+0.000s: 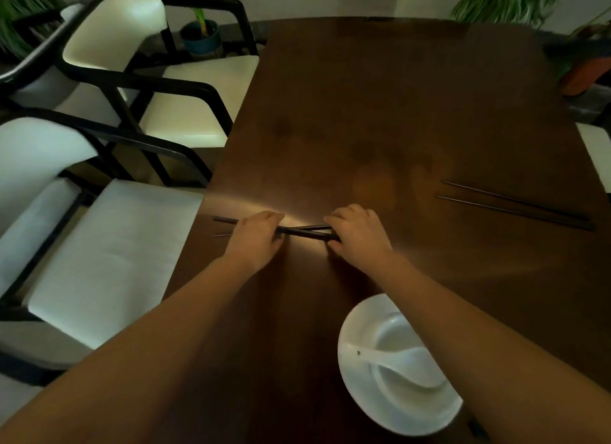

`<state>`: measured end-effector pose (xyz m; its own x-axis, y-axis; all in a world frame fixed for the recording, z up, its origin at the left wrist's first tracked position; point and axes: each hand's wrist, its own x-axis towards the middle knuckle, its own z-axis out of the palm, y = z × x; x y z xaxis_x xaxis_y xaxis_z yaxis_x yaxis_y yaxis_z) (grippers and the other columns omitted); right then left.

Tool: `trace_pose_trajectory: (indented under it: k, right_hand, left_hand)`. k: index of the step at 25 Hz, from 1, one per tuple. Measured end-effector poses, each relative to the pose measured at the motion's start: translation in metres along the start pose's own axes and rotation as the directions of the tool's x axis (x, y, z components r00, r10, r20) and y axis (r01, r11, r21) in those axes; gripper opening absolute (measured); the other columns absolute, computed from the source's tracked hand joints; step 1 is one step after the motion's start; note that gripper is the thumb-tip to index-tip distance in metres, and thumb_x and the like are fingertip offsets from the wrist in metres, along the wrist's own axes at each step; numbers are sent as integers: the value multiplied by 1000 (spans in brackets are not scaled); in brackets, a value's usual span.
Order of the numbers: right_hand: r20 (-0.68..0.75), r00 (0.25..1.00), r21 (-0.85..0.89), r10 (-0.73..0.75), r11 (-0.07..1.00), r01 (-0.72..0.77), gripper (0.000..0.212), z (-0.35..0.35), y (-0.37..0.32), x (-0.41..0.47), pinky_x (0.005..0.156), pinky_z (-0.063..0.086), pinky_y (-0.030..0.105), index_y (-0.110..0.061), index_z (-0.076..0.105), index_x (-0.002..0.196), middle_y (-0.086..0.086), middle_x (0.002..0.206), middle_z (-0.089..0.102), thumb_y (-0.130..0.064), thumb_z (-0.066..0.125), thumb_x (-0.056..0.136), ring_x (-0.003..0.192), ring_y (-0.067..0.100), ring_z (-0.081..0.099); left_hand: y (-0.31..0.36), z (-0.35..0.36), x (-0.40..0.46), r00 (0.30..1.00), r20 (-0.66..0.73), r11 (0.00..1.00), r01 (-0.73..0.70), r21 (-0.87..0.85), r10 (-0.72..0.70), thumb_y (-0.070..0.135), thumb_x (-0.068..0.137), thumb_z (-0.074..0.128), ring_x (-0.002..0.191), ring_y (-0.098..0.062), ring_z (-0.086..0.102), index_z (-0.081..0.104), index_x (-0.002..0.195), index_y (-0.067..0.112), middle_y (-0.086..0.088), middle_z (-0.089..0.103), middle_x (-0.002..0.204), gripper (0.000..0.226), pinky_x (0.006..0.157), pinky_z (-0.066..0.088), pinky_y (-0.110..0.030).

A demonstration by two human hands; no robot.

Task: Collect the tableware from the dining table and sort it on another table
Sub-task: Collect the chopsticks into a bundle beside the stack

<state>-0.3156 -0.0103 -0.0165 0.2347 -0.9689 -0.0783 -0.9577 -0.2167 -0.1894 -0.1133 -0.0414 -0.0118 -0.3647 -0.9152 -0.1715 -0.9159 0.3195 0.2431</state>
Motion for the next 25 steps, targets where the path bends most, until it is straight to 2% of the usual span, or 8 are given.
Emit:
trace_pose_trajectory:
  k: [6, 12, 15, 17, 18, 20, 22, 25]
  right_hand:
    - [31, 994, 7, -108, 994, 108, 30, 24, 15, 19, 91, 39, 36, -18, 57, 117, 3, 115, 55, -29, 51, 90, 109, 22, 47]
    - [54, 984, 74, -170, 983, 166, 21, 15, 43, 21, 82, 48, 38, -16, 63, 105, 3, 103, 60, -24, 49, 92, 99, 21, 54]
    - [102, 995, 156, -10, 988, -6, 21, 8, 66, 13, 83, 51, 39, -21, 65, 105, 0, 104, 64, -28, 53, 90, 98, 18, 57]
    - [171, 957, 374, 234, 883, -283, 19, 2, 85, 1, 77, 53, 31, -21, 67, 103, -3, 100, 66, -28, 59, 87, 91, 14, 60]
    - [244, 911, 520, 332, 749, -411, 17, -2, 95, -7, 69, 52, 24, -21, 67, 101, -5, 96, 66, -26, 61, 86, 85, 11, 61]
    - [374, 830, 751, 413, 391, -533, 10, -11, 107, -24, 51, 47, 14, -21, 66, 93, -7, 86, 64, -21, 65, 83, 75, 8, 61]
    - [403, 811, 848, 425, 160, -505, 7, -19, 114, -41, 51, 46, 16, -26, 64, 83, -4, 84, 66, -21, 68, 80, 76, 10, 63]
    - [386, 834, 899, 393, 44, -437, 8, -28, 122, -66, 52, 48, 18, -27, 68, 74, -5, 78, 72, -20, 69, 79, 73, 9, 66]
  left_hand:
    - [-6, 28, 26, 994, -88, 997, -72, 5, 72, 12, 84, 58, 98, -25, 54, 66, 103, 14, -6, 61, 100, 20, 86, 45, -37]
    - [3, 29, 39, 968, -38, 968, -249, -19, 248, 13, 86, 58, 97, -21, 56, 68, 103, 14, -4, 63, 100, 20, 84, 48, -34]
    - [23, 17, 51, 923, -218, 942, -332, -40, 316, 9, 79, 66, 99, -20, 57, 67, 105, 11, -4, 63, 104, 26, 89, 47, -34]
    - [41, 12, 56, 904, -427, 941, -162, -296, 22, 11, 78, 68, 100, -10, 52, 63, 112, 13, 3, 57, 109, 34, 92, 42, -25]
    - [52, 9, 60, 875, -430, 853, -41, -520, -220, 13, 80, 67, 97, -7, 52, 61, 112, 14, 3, 57, 108, 32, 90, 42, -24]
    - [79, 3, 68, 842, -74, 422, 189, -887, -534, 16, 86, 61, 93, -11, 57, 60, 112, 11, -6, 62, 111, 26, 90, 46, -28]
    - [109, 1, 76, 851, 325, 57, 380, -923, -413, 19, 90, 56, 102, -19, 58, 52, 122, 5, -12, 60, 117, 36, 93, 44, -32]
    - [160, 0, 84, 880, 448, -41, 447, -894, -160, 23, 92, 54, 104, -19, 62, 47, 126, 7, -9, 61, 121, 38, 87, 49, -32]
